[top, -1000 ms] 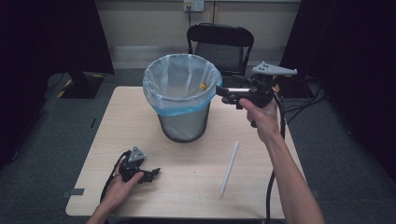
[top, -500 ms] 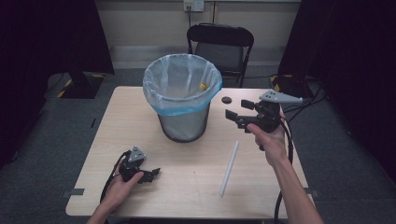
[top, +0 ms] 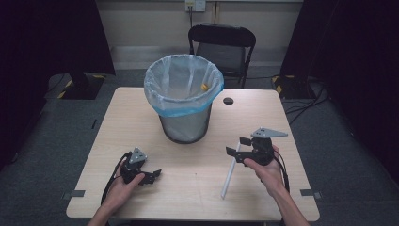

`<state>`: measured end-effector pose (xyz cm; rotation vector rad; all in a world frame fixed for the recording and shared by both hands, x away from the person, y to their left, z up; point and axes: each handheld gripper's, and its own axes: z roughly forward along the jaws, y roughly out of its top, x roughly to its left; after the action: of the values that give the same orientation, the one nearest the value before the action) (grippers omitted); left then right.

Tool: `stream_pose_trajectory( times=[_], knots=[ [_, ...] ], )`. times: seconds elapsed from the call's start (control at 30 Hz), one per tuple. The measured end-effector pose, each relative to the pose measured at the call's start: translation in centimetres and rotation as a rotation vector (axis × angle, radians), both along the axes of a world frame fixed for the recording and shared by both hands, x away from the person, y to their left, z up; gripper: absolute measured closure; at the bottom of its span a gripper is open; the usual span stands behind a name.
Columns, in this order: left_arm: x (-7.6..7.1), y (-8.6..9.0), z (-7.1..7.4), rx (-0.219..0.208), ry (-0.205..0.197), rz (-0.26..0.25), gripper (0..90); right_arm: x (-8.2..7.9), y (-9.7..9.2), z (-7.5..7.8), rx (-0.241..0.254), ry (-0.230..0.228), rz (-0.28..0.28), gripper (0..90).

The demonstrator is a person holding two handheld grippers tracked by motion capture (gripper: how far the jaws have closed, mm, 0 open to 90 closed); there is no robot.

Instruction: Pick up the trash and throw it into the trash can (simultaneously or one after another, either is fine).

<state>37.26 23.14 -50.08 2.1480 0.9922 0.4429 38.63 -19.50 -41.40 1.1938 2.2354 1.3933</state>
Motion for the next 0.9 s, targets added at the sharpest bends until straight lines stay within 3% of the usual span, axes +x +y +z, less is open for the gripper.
stream_pose_trajectory(
  times=[0.03, 0.17, 0.4, 0.53, 0.73, 0.9],
  knots=[
    [0.0, 0.0, 0.0, 0.000, 0.000, 0.000, 13.5, 0.0, 0.0, 0.0, 0.000, 0.000, 0.000, 23.9],
    [0.0, 0.0, 0.0, 0.000, 0.000, 0.000, 13.5, -0.8, -0.9, -3.1, -0.031, 0.064, -0.027, 24.1],
    [0.0, 0.0, 0.0, -0.001, 0.000, 0.000, 13.5, -1.7, -1.5, -6.0, -0.094, 0.110, -0.071, 25.7],
    [0.0, 0.0, 0.0, 0.001, 0.001, 0.000, 13.5, -2.0, -0.8, -6.9, -0.123, 0.128, -0.052, 27.3],
    [0.0, 0.0, 0.0, 0.000, 0.001, 0.000, 13.5, -2.3, 0.1, -7.3, -0.141, 0.134, -0.039, 27.7],
    [0.0, 0.0, 0.0, 0.000, 0.000, 0.000, 13.5, -2.7, 1.1, -7.7, -0.187, 0.134, -0.027, 26.8]
  ],
)
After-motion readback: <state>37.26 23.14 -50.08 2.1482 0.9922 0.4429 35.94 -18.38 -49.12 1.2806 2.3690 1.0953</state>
